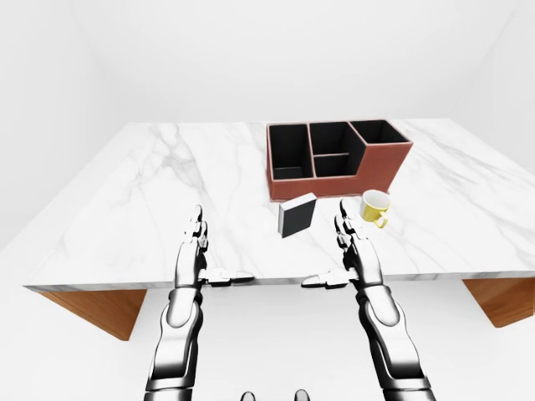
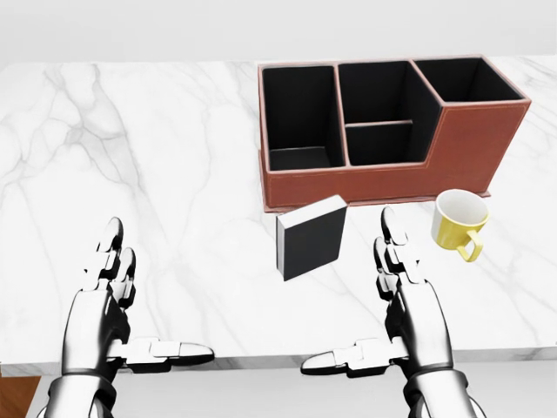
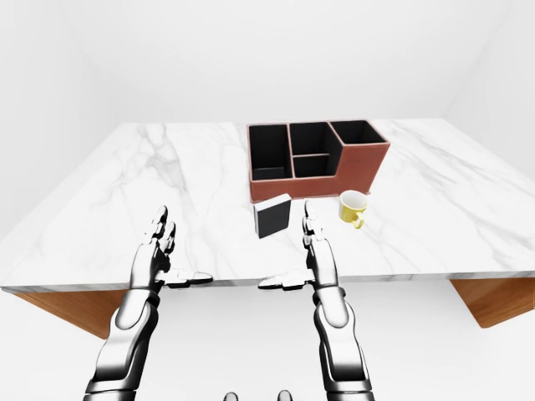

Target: Pick up the book and place it in the caddy.

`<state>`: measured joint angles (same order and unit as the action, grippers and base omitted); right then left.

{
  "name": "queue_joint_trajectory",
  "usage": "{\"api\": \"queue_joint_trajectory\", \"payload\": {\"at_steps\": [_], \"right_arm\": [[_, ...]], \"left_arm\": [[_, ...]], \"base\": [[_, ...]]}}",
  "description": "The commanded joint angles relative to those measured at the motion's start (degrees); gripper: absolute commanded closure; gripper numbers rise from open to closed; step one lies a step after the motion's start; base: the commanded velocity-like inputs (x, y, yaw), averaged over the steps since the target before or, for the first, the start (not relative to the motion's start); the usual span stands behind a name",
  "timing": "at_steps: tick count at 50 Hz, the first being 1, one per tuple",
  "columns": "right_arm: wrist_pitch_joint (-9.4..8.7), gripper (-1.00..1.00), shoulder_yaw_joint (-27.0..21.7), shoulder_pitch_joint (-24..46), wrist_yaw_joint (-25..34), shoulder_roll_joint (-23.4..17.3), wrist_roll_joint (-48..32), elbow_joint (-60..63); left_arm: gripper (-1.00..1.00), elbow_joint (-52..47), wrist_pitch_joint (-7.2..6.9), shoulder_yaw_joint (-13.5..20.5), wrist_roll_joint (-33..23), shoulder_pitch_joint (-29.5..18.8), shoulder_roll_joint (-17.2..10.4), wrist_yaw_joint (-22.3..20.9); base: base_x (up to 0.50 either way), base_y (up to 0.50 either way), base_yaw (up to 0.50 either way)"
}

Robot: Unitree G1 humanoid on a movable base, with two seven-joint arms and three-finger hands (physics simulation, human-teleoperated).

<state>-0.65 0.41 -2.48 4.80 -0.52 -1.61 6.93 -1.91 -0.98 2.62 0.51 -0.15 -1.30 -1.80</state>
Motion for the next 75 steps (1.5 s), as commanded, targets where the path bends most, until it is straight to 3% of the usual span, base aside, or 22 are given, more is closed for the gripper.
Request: {"api": "queue_joint_trajectory", "payload": {"at_steps": [1, 9, 13, 29, 50, 56, 58, 75], "right_arm": [[0.09, -1.00, 0.2, -0.2, 0.2, 0.1, 0.2, 0.3], [-2.22, -1.00, 0.5, -1.3, 0.0, 0.1, -0.1, 4.2], [-4.35, -1.00, 0.3, -2.0, 0.2, 0.0, 0.3, 7.4], [-4.35, -1.00, 0.1, -2.2, 0.0, 0.0, 1.2, 10.2], [-4.35, -1.00, 1.1, -3.1, 0.1, 0.0, -0.8, 10.6], [-4.35, -1.00, 0.9, -3.0, 0.3, 0.0, -0.8, 10.5], [-4.35, -1.00, 0.9, -3.2, 0.3, 0.1, -0.7, 11.0], [-4.35, -1.00, 0.5, -2.6, 0.3, 0.0, -0.3, 10.4]], "left_arm": [[-1.00, -0.3, -0.28, 0.1, 0.1, -0.1, 0.0, 0.0], [-1.00, -0.6, -0.40, 0.1, 0.0, 0.1, 0.0, 0.0], [-1.00, -0.9, -0.61, 0.1, 0.0, 0.2, 0.0, 0.0], [-1.00, -0.2, -0.41, 0.3, 0.2, -0.3, -0.1, 0.1], [-1.00, -1.1, -1.22, 0.7, 0.7, -0.3, -0.2, 0.0], [-1.00, -0.3, -0.76, 0.7, 0.8, -0.7, -0.3, 0.1], [-1.00, -1.1, -1.27, 0.7, 0.8, -0.4, -0.2, 0.1], [-1.00, -0.7, -1.12, 0.8, 0.8, -0.5, -0.2, 0.1]], "base": [[0.50, 0.00, 0.00], [0.50, 0.00, 0.00], [0.50, 0.00, 0.00], [0.16, -0.02, 0.00], [0.00, -0.10, 0.00], [0.50, 0.00, 0.00], [0.50, 0.00, 0.00], [0.50, 0.00, 0.00]]}}
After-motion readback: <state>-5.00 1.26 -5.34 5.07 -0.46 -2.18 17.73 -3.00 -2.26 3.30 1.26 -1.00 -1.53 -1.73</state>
